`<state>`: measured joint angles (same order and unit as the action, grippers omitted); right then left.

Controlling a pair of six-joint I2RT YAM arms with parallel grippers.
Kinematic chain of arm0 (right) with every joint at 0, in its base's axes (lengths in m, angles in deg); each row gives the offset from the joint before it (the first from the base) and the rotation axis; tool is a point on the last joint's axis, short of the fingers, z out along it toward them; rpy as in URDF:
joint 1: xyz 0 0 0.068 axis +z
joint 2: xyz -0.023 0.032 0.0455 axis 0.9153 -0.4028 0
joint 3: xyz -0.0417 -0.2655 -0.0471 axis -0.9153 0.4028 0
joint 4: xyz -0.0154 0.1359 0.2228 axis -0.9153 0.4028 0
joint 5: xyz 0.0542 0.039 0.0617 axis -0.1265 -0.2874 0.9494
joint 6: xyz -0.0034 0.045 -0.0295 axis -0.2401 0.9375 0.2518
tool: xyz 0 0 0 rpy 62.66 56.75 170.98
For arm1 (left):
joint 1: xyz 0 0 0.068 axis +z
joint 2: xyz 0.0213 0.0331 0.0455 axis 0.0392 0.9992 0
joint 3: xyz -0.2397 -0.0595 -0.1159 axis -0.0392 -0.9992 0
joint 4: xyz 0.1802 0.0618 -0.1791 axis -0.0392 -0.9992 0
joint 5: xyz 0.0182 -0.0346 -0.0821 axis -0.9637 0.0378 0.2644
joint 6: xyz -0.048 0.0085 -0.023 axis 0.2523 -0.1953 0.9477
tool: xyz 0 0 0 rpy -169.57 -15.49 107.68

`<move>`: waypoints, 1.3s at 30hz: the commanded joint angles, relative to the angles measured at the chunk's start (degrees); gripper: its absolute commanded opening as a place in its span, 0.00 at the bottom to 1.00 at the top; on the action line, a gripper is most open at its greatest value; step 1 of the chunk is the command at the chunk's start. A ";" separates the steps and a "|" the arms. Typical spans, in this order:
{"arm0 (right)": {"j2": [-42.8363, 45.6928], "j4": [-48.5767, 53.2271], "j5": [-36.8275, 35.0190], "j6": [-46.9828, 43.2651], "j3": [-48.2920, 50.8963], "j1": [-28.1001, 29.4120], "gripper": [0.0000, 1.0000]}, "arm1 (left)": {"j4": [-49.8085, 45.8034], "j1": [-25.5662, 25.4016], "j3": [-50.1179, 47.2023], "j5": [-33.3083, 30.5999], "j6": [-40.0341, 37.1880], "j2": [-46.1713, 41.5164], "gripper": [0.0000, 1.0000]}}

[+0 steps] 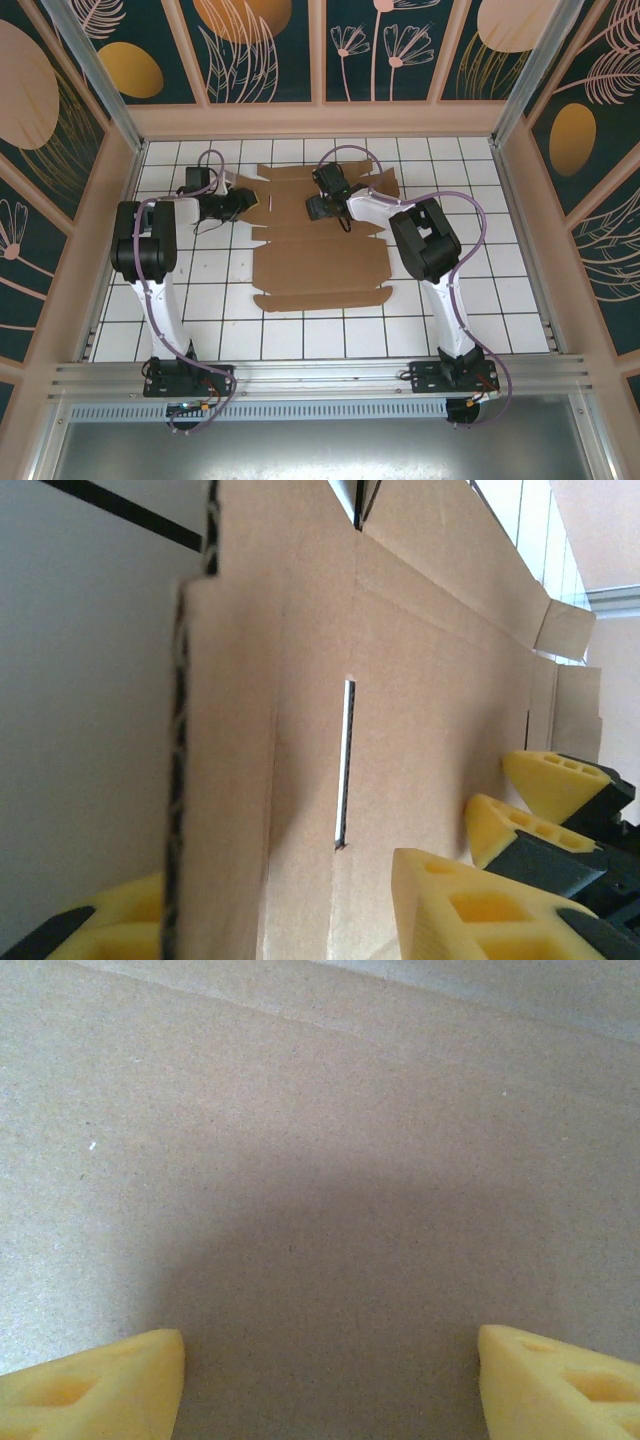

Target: Fold the paper box

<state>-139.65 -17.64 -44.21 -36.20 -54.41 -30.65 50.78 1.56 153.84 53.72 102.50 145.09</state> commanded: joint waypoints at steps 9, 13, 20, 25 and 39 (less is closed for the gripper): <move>-6.41 9.26 3.35 -0.19 4.29 0.23 0.74 | 1.53 -2.75 -0.39 3.46 3.37 -6.73 0.64; -6.43 9.35 3.31 -0.36 4.20 0.20 0.74 | 1.52 -5.86 1.82 4.05 4.31 -4.02 0.66; -6.45 9.44 3.38 -0.36 4.38 0.13 0.74 | 0.56 -9.50 6.77 2.24 5.78 0.53 0.68; -6.32 9.61 3.02 -0.44 4.59 0.02 0.74 | -4.93 -10.00 9.54 -3.67 2.48 0.60 0.70; -5.88 9.65 3.07 -0.64 4.70 -0.10 0.73 | -17.38 -5.65 11.44 -21.98 -6.61 -8.73 0.68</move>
<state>-139.54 -18.21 -44.08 -36.44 -54.04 -30.68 36.14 -5.09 164.07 35.41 98.57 139.23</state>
